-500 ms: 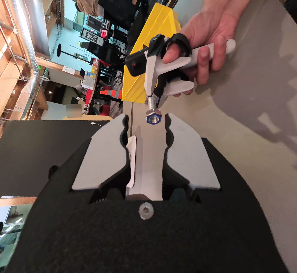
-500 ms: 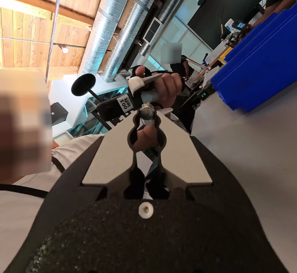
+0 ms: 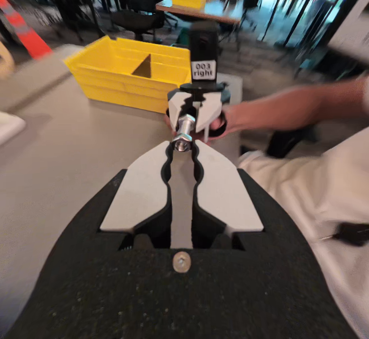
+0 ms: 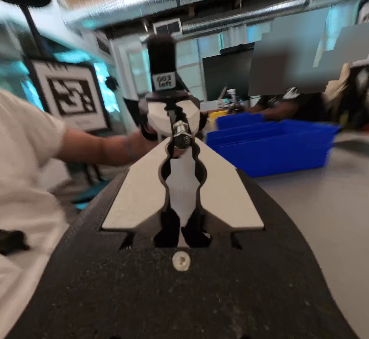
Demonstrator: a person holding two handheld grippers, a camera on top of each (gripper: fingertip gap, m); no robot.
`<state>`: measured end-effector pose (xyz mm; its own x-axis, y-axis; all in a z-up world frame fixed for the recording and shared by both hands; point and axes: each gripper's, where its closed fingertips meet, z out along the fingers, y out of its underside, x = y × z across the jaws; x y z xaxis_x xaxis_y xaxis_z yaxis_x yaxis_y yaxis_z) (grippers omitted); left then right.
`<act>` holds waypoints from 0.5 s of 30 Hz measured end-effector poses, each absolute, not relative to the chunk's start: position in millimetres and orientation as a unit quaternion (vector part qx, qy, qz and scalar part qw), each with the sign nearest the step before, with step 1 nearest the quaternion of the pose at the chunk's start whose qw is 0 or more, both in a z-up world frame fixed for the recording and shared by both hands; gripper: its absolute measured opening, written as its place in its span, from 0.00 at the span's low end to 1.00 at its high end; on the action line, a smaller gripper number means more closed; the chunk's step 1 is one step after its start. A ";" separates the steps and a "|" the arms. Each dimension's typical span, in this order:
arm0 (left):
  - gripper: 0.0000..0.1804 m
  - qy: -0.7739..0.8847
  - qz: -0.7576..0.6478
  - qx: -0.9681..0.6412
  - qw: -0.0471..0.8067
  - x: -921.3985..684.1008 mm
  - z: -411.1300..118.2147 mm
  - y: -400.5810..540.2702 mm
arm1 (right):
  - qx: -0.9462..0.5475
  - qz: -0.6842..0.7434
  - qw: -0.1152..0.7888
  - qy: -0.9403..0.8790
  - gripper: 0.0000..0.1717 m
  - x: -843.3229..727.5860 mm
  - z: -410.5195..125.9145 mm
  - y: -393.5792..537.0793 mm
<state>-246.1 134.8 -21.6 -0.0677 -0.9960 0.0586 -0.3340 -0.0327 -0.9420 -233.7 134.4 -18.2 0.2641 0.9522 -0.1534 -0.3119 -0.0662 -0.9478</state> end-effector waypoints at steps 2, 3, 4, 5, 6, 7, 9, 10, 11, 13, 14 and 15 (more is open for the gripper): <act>0.09 0.499 -0.525 -0.626 0.288 -245.7 -20.2 136.7 | -0.501 0.395 0.673 -0.373 0.10 -234.4 -24.6 137.0; 0.09 0.456 -0.562 -0.647 0.240 -246.0 -20.4 138.1 | -0.491 0.343 0.699 -0.392 0.10 -234.2 -25.8 138.1; 0.09 0.416 -0.597 -0.658 0.196 -246.3 -18.7 138.7 | -0.484 0.315 0.712 -0.401 0.10 -234.2 -25.9 138.3; 0.09 0.382 -0.625 -0.661 0.161 -246.8 -16.6 139.4 | -0.485 0.309 0.712 -0.403 0.10 -234.5 -26.2 138.4; 0.09 0.361 -0.644 -0.661 0.135 -247.2 -15.5 139.4 | -0.491 0.314 0.707 -0.400 0.10 -235.1 -26.5 138.9; 0.09 0.358 -0.647 -0.662 0.123 -247.7 -16.9 139.7 | -0.494 0.323 0.705 -0.392 0.09 -234.6 -25.3 139.3; 0.09 0.393 -0.607 -0.678 0.138 -249.7 -29.3 142.6 | -0.494 0.346 0.705 -0.372 0.10 -232.2 -20.4 139.7; 0.09 0.416 -0.582 -0.680 0.160 -250.9 -33.7 144.6 | -0.493 0.361 0.702 -0.366 0.10 -231.6 -18.4 138.9; 0.09 0.435 -0.565 -0.677 0.181 -252.2 -34.5 146.2 | -0.494 0.375 0.697 -0.360 0.10 -231.0 -17.3 138.4; 0.09 0.461 -0.538 -0.668 0.229 -254.9 -31.2 152.5 | -0.507 0.393 0.686 -0.344 0.10 -227.8 -17.2 141.4; 0.09 0.473 -0.521 -0.663 0.256 -256.5 -29.7 156.3 | -0.518 0.402 0.676 -0.338 0.09 -226.4 -17.7 142.9; 0.09 0.482 -0.501 -0.660 0.283 -258.2 -29.0 159.6 | -0.532 0.410 0.662 -0.333 0.09 -224.7 -18.1 144.2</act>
